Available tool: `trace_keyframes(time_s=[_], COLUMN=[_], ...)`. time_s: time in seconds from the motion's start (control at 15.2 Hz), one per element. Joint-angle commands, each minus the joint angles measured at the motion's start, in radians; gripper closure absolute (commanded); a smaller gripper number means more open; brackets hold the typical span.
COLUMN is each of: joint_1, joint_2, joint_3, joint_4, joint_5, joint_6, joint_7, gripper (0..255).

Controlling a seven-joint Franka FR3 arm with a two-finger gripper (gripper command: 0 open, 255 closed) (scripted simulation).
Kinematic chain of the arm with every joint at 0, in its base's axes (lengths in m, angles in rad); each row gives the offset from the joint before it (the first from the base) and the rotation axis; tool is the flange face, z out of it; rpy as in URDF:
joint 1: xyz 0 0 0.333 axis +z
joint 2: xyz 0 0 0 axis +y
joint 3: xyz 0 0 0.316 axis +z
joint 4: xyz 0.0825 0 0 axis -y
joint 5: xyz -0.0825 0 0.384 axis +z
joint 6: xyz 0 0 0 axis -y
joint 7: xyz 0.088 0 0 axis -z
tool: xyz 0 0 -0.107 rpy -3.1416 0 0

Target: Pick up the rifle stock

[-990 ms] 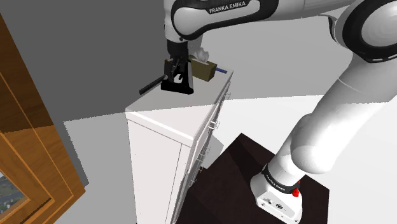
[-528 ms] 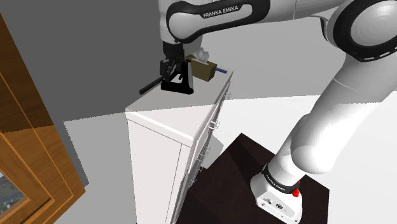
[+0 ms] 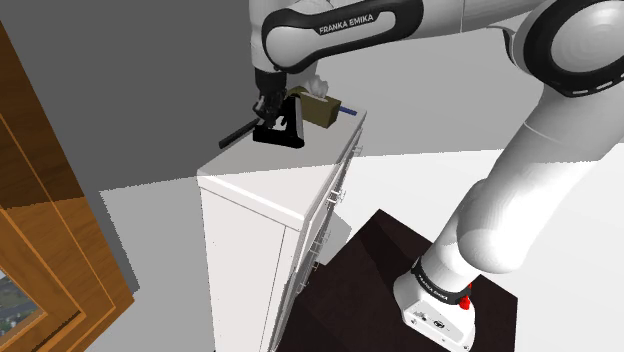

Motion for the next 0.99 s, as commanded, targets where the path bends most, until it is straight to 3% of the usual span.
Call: trace_keyframes(time_s=[0.0,0.26,0.33,0.4,0.53,0.59,0.92], joint_1=[-0.003,-0.009,-0.001,-0.001,0.008,0.013,0.015], joint_2=[0.070,0.083,0.001,0.001,0.048,0.057,0.077], joint_3=[-0.003,-0.009,0.001,0.001,-0.007,-0.012,-0.016], joint_4=[0.013,0.022,0.007,0.007,0.043,0.051,0.008], joint_5=[-0.002,-0.002,0.000,0.000,-0.012,-0.016,-0.028], joint_6=[0.019,0.026,-0.025,-0.025,0.031,0.041,0.101], joint_7=[-0.007,-0.019,-0.013,-0.013,0.460,0.545,0.562], gripper=[255,255,255,0,0,0,0])
